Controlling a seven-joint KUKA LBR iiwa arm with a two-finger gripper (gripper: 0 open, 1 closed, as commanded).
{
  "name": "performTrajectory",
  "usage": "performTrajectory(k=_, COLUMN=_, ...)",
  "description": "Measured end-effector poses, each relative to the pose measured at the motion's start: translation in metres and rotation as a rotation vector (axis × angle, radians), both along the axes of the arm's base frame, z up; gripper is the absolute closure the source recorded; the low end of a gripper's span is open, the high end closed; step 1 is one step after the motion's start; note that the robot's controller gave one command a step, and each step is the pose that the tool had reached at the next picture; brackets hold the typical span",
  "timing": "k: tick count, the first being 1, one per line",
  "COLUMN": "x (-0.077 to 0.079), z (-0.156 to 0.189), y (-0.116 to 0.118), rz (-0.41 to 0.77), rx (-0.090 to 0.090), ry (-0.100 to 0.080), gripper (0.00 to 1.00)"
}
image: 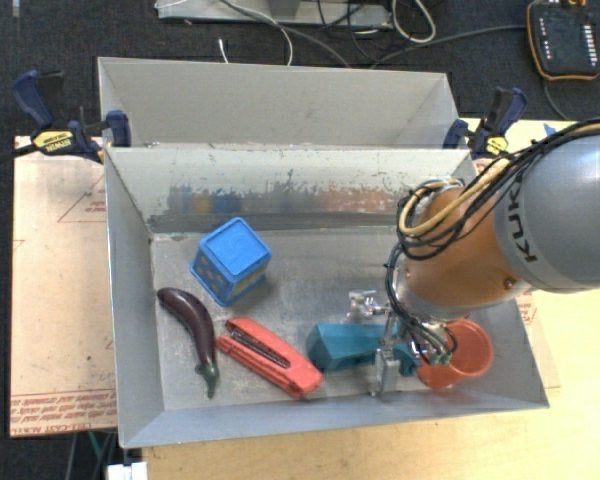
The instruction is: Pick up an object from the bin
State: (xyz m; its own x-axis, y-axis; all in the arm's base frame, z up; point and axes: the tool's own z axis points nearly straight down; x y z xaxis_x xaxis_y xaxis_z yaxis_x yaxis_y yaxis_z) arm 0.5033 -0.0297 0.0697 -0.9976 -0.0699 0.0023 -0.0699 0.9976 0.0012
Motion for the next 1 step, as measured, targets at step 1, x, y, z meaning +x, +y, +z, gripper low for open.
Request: performTrajectory(k=1, x=-0.0047, z=0.0518, y=0.0049, rz=-0.133, rx=0.006, ry=-0.016, gripper=0.0)
